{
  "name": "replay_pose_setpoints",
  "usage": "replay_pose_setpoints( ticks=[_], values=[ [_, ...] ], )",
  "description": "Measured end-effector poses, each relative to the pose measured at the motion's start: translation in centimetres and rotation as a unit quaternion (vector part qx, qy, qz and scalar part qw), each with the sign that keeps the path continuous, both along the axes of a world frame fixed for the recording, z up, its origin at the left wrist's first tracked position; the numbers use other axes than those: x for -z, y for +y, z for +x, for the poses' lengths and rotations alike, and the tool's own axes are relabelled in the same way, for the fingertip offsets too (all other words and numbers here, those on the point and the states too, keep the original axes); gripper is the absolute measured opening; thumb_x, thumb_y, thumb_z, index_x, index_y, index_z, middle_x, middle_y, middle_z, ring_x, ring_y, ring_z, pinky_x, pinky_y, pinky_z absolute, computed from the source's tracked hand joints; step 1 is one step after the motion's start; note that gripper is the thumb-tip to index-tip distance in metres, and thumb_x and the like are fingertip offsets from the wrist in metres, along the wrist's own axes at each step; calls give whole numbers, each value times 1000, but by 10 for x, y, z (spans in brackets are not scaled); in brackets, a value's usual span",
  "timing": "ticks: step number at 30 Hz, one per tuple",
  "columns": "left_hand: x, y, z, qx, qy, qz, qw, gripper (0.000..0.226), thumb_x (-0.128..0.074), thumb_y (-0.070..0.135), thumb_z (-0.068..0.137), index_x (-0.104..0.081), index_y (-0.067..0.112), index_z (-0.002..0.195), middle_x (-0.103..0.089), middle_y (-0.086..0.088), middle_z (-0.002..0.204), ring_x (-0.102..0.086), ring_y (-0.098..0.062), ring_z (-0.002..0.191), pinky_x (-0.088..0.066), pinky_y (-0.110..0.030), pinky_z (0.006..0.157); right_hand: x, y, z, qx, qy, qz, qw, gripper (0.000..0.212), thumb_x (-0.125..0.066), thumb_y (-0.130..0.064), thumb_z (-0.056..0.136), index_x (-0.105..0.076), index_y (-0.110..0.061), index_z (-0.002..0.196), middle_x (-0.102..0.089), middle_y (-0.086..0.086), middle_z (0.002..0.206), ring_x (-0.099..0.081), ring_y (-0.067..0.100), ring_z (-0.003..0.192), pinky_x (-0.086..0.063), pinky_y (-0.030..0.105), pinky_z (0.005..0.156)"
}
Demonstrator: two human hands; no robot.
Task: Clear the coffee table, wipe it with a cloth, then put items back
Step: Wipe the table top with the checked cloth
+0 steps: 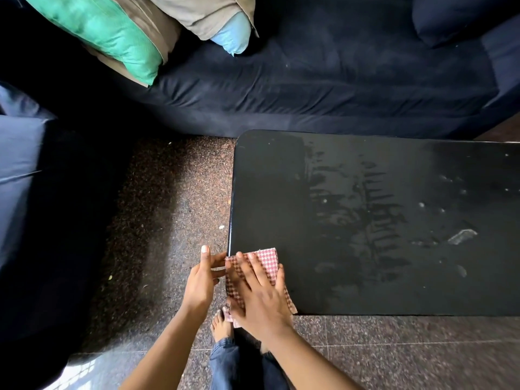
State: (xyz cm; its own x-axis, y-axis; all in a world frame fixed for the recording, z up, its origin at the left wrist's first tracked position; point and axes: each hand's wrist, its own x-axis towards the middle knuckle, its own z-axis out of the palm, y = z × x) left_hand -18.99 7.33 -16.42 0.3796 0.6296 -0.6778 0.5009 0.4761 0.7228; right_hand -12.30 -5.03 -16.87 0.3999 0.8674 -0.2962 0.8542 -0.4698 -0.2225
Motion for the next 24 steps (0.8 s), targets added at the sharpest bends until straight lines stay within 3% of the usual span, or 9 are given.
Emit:
replay_pose_setpoints(
  ticks=[4,8,12,15,18,20,22,24],
  values=[
    [1,0,2,1,0,-3,1000,70,-15,55,98,-67,11,116,-70,-6,107,-66,-17,95,-44,-35,84,8,-53,32,-59,-21,-10,998,74,-44,-59,83,-20,-36,149,-17,-7,158,-22,16,143,-34,66,100],
    [5,0,2,-10,-2,-11,1000,69,-16,56,98,-67,13,114,-70,-6,108,-65,-22,98,-43,-37,88,5,-116,66,-77,-55,-60,994,77,-45,-57,84,-15,-32,151,-12,-5,159,-18,17,144,-38,64,98],
    [6,2,0,-15,-11,-25,1000,71,-16,57,98,-68,13,111,-71,-6,103,-66,-20,94,-44,-33,84,7,-102,49,-80,-46,-61,994,83,-51,-50,83,-9,-28,152,-9,-2,160,-14,18,145,-38,66,96],
    [8,5,-1,-4,-11,-33,999,73,-13,60,96,-69,16,109,-72,-4,101,-66,-19,94,-45,-34,88,6,-62,19,-105,3,-34,994,98,-67,-26,76,-4,-29,151,-3,-2,160,-4,20,147,-23,72,100],
    [7,11,-4,-8,-22,-70,997,80,-9,63,95,-70,12,106,-73,-6,97,-66,-18,85,-45,-32,79,-2,-13,-11,-159,34,-52,985,76,-30,-11,87,13,-30,147,20,-7,156,23,18,142,10,72,104],
    [7,17,-10,-17,-25,-87,996,87,-4,66,92,-68,12,111,-71,-7,107,-63,-20,98,-40,-37,90,-5,13,-21,-196,-2,-68,978,66,-31,-15,96,5,-21,151,13,-1,159,18,17,144,7,73,104],
    [9,23,-15,-57,-20,-69,996,85,0,65,92,-59,14,127,-61,-5,127,-51,-20,120,-22,-46,110,-1,23,-20,-255,-60,-98,960,58,-38,-20,98,-14,-14,151,-3,6,160,8,21,146,-1,74,105],
    [10,26,-20,-110,-13,-39,993,78,-1,60,94,-47,16,140,-47,-5,143,-38,-20,135,-7,-50,114,-4,25,-11,-295,-65,-94,949,49,-40,-22,97,-34,-11,144,-23,9,155,-4,24,146,-11,73,104]
  ],
)
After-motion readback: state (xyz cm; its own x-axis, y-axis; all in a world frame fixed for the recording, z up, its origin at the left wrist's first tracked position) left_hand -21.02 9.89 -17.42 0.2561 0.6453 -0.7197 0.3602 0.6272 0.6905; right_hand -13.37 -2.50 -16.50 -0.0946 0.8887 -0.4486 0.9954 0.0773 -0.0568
